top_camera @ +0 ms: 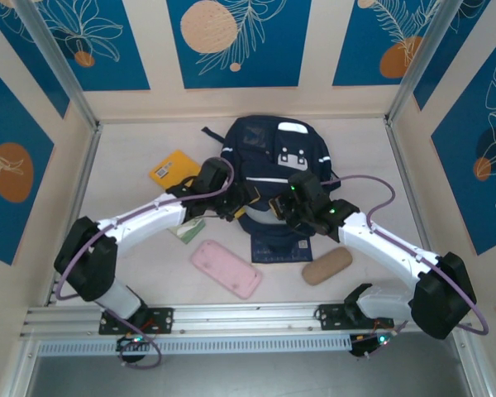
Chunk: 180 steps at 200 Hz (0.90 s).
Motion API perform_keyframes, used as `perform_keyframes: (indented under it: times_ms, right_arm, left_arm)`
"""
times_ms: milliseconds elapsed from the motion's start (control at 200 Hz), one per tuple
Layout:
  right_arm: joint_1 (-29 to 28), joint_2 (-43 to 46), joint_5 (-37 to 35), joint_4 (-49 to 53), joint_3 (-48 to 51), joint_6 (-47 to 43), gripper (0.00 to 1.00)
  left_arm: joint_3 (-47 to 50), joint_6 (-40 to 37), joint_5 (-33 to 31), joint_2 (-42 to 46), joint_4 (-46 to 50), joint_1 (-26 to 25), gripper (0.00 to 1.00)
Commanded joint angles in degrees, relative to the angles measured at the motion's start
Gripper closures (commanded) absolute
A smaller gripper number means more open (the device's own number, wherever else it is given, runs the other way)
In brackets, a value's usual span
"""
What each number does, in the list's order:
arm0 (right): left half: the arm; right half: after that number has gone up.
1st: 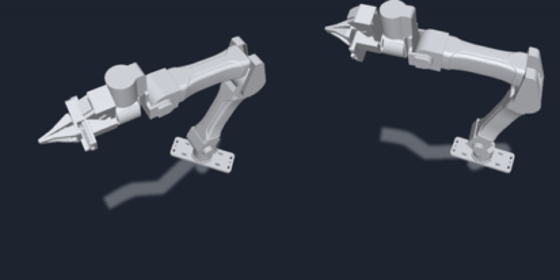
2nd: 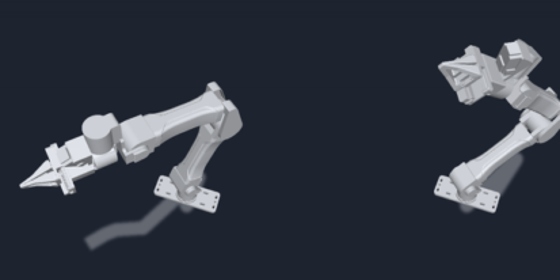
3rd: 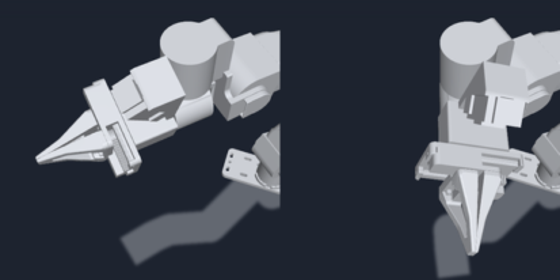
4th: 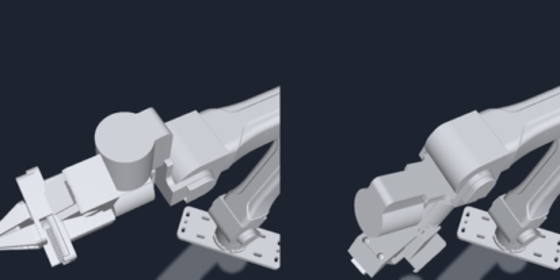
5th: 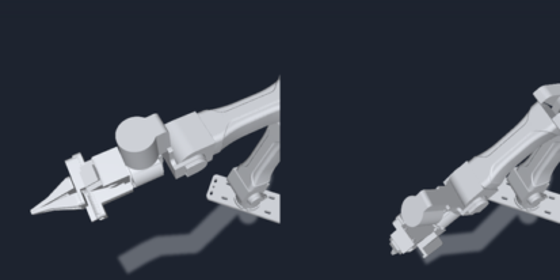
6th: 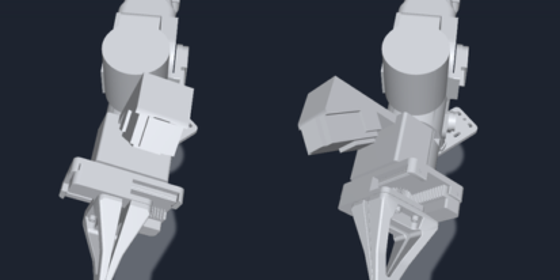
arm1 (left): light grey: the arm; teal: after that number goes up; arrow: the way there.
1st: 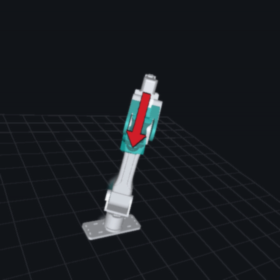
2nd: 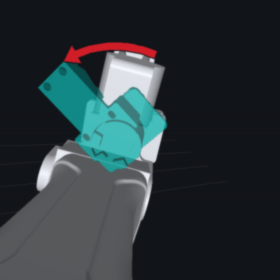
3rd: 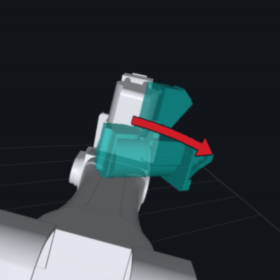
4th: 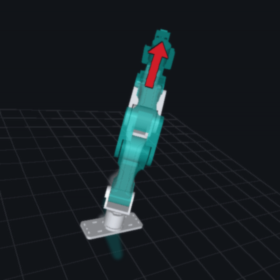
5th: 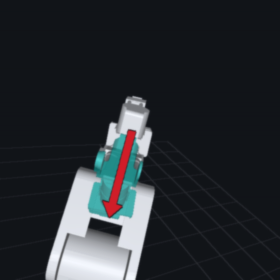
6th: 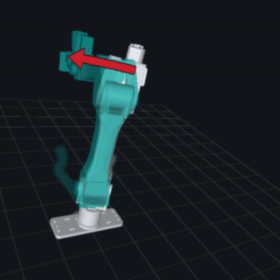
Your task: Pack books, pencil case, and school supplies into a backpack
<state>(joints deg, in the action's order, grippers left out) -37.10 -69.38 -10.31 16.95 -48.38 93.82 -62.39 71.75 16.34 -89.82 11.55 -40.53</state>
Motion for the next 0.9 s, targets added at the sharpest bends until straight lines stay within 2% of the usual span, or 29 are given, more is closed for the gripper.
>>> perform_keyframes:
  times_ms: [0, 85, 135, 240, 325, 420, 505, 635, 735, 815, 895]
  right_arm:
    - [-0.9, 0.9, 3.1, -6.2, 0.5, -3.5, 1.00]
    - [-0.5, 1.7, 4.0, -6.5, 1.7, -5.0, 1.00]
    - [-0.1, 2.5, 4.6, -5.8, 1.7, -7.5, 0.95]
    - [1.0, 4.3, 5.7, -2.4, 0.7, -15.8, 0.74]
    - [3.6, 6.2, 11.6, -3.1, 0.5, -27.9, 0.61]
    - [5.4, 8.4, 18.8, -0.7, -1.5, -46.9, 0.55]
    - [5.5, 9.9, 18.7, 5.9, -3.9, -61.3, 0.52]
    - [5.2, 13.2, 15.9, 6.7, -1.4, -78.4, 0.53]
    - [2.4, 15.9, 11.1, 3.0, 2.5, -93.2, 0.47]
    - [1.6, 14.2, 5.8, 2.5, 2.8, -101.7, 0.46]
    - [1.4, 10.6, 5.5, 3.2, 2.4, -108.8, 0.41]
  left_arm:
    - [-4.1, 0.1, -2.2, -2.9, 1.0, -0.3, 0.44]
    - [-6.9, -0.7, -3.1, -4.4, 2.0, -0.2, 0.57]
    - [-7.9, -1.2, -3.4, -4.9, 2.4, -0.1, 0.68]
    - [-9.5, -2.1, -3.4, -4.9, 2.5, 0.3, 0.89]
    - [-11.1, -3.3, -3.0, -4.9, 3.6, 0.9, 0.99]
    - [-13.1, -5.4, -2.9, -4.7, 6.3, 1.4, 1.00]
    - [-13.8, -7.2, -2.4, -4.5, 7.6, 2.1, 1.00]
    - [-15.4, -9.5, 0.6, -5.0, 9.4, 3.2, 1.00]
    - [-17.2, -12.4, 2.4, -5.3, 11.7, 3.8, 1.00]
    - [-18.0, -13.9, 3.4, -5.5, 12.7, 4.1, 1.00]
    - [-18.1, -14.3, 4.5, -5.6, 12.8, 4.4, 1.00]
